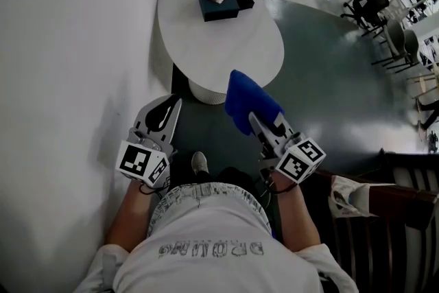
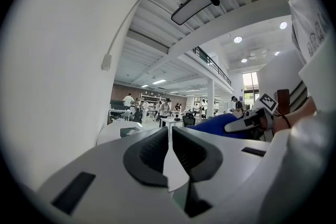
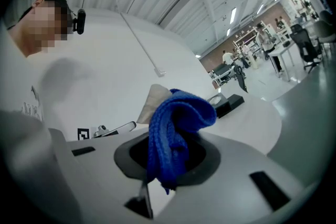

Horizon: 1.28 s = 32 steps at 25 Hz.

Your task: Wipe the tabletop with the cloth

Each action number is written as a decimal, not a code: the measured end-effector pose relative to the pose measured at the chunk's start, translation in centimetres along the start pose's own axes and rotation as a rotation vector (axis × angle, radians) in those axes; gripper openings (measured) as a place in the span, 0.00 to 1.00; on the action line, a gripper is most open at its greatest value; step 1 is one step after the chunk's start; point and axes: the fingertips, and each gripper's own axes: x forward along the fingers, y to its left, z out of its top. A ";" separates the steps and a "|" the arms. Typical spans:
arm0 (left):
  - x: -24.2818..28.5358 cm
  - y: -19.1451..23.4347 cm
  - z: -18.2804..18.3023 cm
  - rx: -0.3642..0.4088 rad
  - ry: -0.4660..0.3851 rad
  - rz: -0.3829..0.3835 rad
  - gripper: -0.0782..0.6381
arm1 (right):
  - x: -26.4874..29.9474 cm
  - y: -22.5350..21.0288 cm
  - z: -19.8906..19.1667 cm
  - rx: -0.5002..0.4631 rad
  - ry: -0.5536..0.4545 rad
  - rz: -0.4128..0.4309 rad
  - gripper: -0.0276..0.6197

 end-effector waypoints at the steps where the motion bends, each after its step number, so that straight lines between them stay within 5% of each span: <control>1: 0.3 0.4 -0.2 -0.003 0.003 0.000 0.16 | 0.4 -0.2 0.1 0.000 -0.001 -0.003 0.16; 32: 15.8 7.7 -3.8 -0.012 0.100 0.105 0.16 | 12.1 -15.0 7.5 0.031 0.111 0.086 0.16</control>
